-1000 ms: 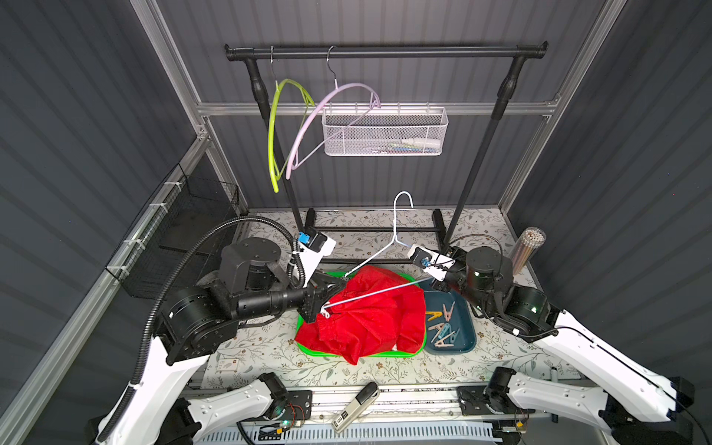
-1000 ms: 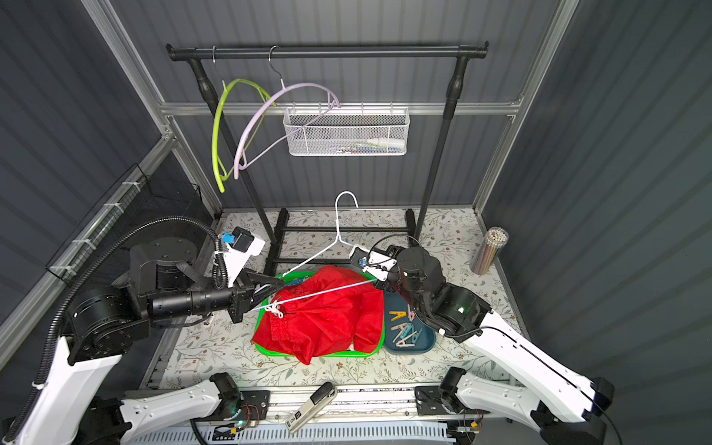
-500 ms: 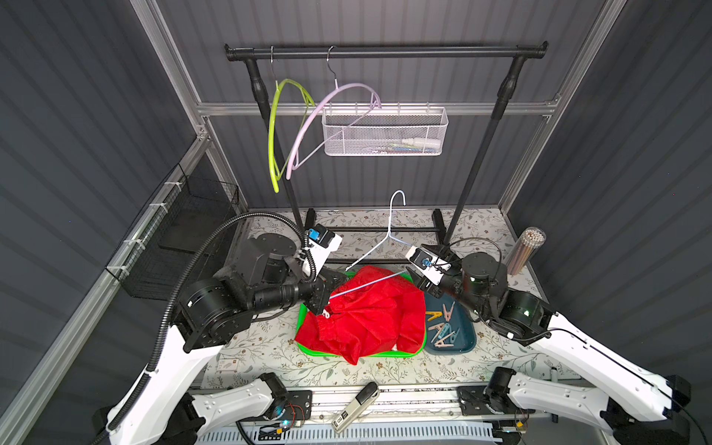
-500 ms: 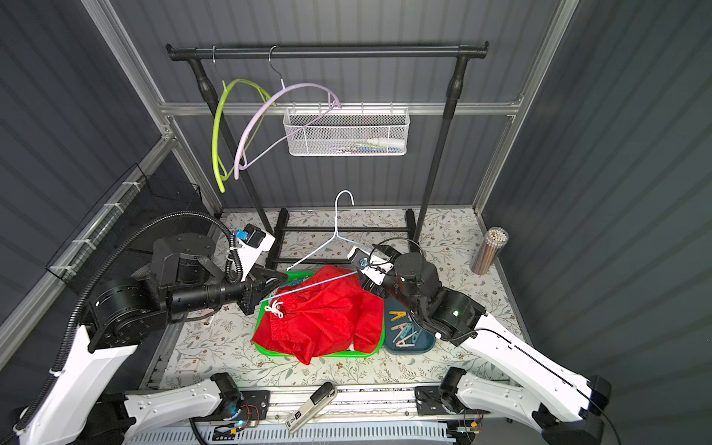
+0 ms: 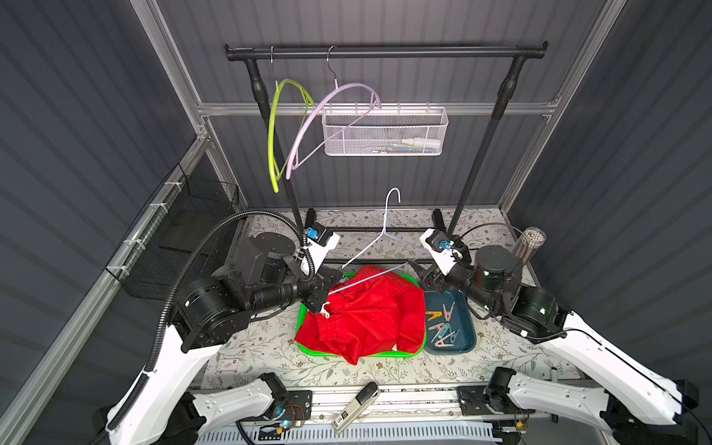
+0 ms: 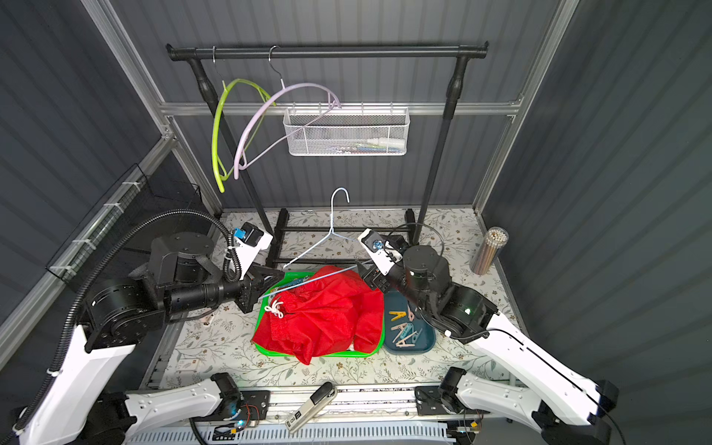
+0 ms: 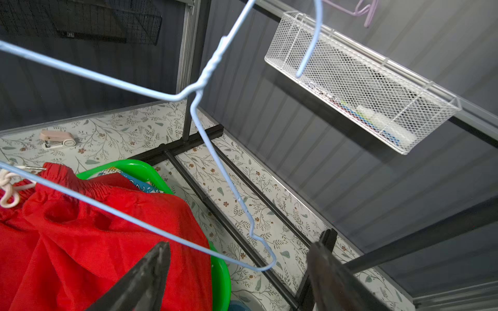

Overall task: Remove the clothespins securing shorts to the hanger
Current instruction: Place the hanger on the clothesline.

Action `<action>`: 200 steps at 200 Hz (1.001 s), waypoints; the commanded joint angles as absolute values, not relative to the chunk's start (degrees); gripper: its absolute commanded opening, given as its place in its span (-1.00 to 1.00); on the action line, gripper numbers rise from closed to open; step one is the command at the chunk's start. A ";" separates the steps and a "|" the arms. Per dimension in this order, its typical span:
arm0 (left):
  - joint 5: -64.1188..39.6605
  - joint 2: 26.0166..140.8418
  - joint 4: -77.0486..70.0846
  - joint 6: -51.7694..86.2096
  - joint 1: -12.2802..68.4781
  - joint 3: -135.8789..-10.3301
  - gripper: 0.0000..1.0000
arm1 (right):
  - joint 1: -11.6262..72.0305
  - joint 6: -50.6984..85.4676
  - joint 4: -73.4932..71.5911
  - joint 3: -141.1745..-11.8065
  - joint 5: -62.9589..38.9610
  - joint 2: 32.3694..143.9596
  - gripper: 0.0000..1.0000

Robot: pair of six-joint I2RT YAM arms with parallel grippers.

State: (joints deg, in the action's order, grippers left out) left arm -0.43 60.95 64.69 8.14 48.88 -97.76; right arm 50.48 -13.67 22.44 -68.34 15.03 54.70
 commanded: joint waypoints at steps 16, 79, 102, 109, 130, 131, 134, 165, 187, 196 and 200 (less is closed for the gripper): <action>4.12 63.89 64.67 8.47 49.02 -100.02 -1.00 | 50.02 1.01 27.42 -68.17 14.36 50.98 0.69; 11.77 66.02 54.31 11.53 49.03 -97.14 -1.00 | 47.73 16.65 30.36 -62.84 8.98 52.32 0.81; 11.69 65.44 50.62 12.45 49.04 -95.08 -1.00 | 46.17 18.91 30.81 -62.36 5.77 54.47 0.82; 11.74 65.31 49.72 12.63 49.08 -94.35 -1.00 | 45.84 19.25 30.51 -62.11 4.93 54.75 0.83; 12.84 65.09 47.23 13.01 49.07 -92.20 -1.00 | 44.66 20.61 29.37 -61.48 2.61 54.90 0.88; 12.92 65.02 47.13 13.01 49.06 -92.11 -1.00 | 44.57 20.68 29.36 -61.46 2.45 54.92 0.88; 13.15 64.96 46.71 13.01 49.00 -91.80 -1.00 | 44.31 20.92 29.22 -61.44 2.01 54.93 0.89; 14.22 65.26 42.83 12.09 49.04 -90.70 -1.00 | 40.83 23.47 27.40 -60.52 -2.95 55.10 0.93; 14.59 65.22 40.53 11.44 49.09 -90.62 -1.00 | 38.98 24.83 26.47 -59.88 -5.30 55.45 0.95; 14.50 65.30 39.49 11.21 49.06 -90.53 -1.00 | 38.32 25.27 26.20 -59.72 -5.64 55.70 0.96; 14.50 65.39 39.04 11.17 49.01 -90.53 -1.00 | 38.03 25.45 26.19 -59.68 -5.83 55.80 0.96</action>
